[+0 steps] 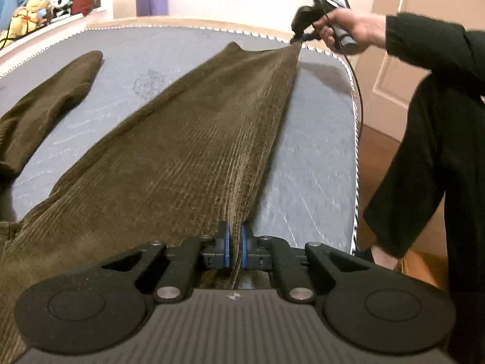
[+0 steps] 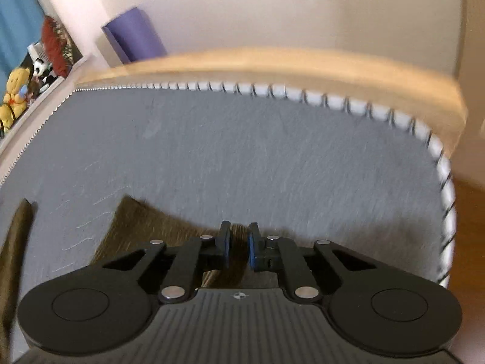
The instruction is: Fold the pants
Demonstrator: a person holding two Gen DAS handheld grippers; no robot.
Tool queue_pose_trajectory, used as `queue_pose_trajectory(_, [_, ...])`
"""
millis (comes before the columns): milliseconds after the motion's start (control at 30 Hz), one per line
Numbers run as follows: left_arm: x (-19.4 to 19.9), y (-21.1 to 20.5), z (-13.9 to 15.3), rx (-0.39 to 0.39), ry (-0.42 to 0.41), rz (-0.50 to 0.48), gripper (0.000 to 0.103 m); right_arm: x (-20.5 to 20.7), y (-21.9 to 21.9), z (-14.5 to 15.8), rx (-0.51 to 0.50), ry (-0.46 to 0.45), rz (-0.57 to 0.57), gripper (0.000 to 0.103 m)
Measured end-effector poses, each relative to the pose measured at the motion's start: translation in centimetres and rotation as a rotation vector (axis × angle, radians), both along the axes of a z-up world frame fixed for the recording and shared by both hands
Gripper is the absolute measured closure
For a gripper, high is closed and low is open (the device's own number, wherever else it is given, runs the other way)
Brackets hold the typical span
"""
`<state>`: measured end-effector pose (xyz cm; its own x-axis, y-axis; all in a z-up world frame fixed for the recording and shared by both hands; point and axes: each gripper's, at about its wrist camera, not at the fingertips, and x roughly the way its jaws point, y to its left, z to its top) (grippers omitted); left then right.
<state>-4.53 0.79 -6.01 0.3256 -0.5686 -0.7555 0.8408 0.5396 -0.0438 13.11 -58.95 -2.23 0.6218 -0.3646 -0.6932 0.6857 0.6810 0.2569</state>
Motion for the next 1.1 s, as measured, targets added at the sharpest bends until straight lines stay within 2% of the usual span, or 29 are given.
queue_pose_trajectory(67, [0.1, 0.1, -1.0, 0.038, 0.076, 0.006, 0.088, 0.8, 0.5, -0.7, -0.042, 0.094, 0.030, 0.094])
queue_pose_trajectory(100, [-0.1, 0.0, -1.5, 0.058, 0.116, -0.030, 0.084, 1.3, 0.5, -1.8, -0.037, 0.164, 0.041, 0.093])
queue_pose_trajectory(133, [-0.6, 0.2, -1.5, 0.056, 0.114, -0.068, 0.075, 1.3, 0.4, -2.5, -0.042, 0.213, 0.018, 0.089])
queue_pose_trajectory(167, [-1.0, 0.4, -1.1, 0.039, 0.098, -0.082, 0.063, 1.2, 0.2, -2.9, -0.055, 0.241, -0.031, 0.084])
queue_pose_trajectory(233, [-0.5, 1.3, 0.3, -0.049, 0.087, -0.044, 0.056, 0.4, -0.2, -2.5, -0.069, 0.203, -0.102, 0.070])
queue_pose_trajectory(300, [0.7, 2.5, 1.3, -0.136, 0.095, 0.032, 0.056, -0.1, 0.3, -1.2, -0.091, 0.118, -0.083, 0.067])
queue_pose_trajectory(367, [2.2, 3.6, 1.5, -0.167, 0.088, 0.128, 0.058, -0.6, 1.7, 0.4, -0.130, 0.016, -0.015, 0.061])
queue_pose_trajectory(433, [3.6, 3.7, 0.5, -0.113, 0.087, 0.223, 0.060, -0.3, 3.1, 1.2, -0.146, -0.040, 0.060, 0.050])
queue_pose_trajectory(500, [4.8, 3.8, -1.6, 0.013, 0.132, 0.313, 0.063, 0.1, 3.8, 0.8, -0.098, -0.057, 0.140, 0.045])
queue_pose_trajectory(533, [5.3, 3.7, -2.9, 0.086, 0.174, 0.341, 0.068, 0.6, 4.0, 0.1, -0.055, -0.032, 0.178, 0.038])
queue_pose_trajectory(567, [5.5, 3.9, -3.7, 0.111, 0.182, 0.353, 0.068, 1.3, 4.0, -0.9, -0.005, 0.018, 0.218, 0.034])
queue_pose_trajectory(600, [5.4, 4.1, -3.3, 0.093, 0.169, 0.348, 0.068, 2.0, 4.1, -2.4, 0.044, 0.107, 0.251, 0.032])
queue_pose_trajectory(633, [5.6, 4.3, -2.9, 0.077, 0.164, 0.359, 0.068, 2.4, 4.3, -3.5, 0.056, 0.183, 0.250, 0.033])
queue_pose_trajectory(667, [5.7, 4.8, -2.2, 0.048, 0.148, 0.386, 0.068, 2.5, 4.5, -4.2, 0.039, 0.218, 0.248, 0.035])
queue_pose_trajectory(767, [5.9, 5.3, -0.8, -0.015, 0.117, 0.447, 0.068, 2.5, 5.4, -2.9, -0.031, 0.170, 0.242, 0.034])
queue_pose_trajectory(867, [6.5, 5.7, -0.2, -0.020, 0.060, 0.527, 0.068, 2.2, 5.4, -1.2, -0.063, 0.072, 0.227, 0.034])
queue_pose_trajectory(1000, [7.3, 5.4, 1.5, -0.051, 0.012, 0.629, 0.068, 2.1, 6.3, 1.2, -0.051, -0.052, 0.235, 0.035])
queue_pose_trajectory(1100, [7.7, 4.7, 3.4, -0.058, -0.070, 0.666, 0.068, 2.5, 7.6, 2.3, -0.046, -0.137, 0.260, 0.035])
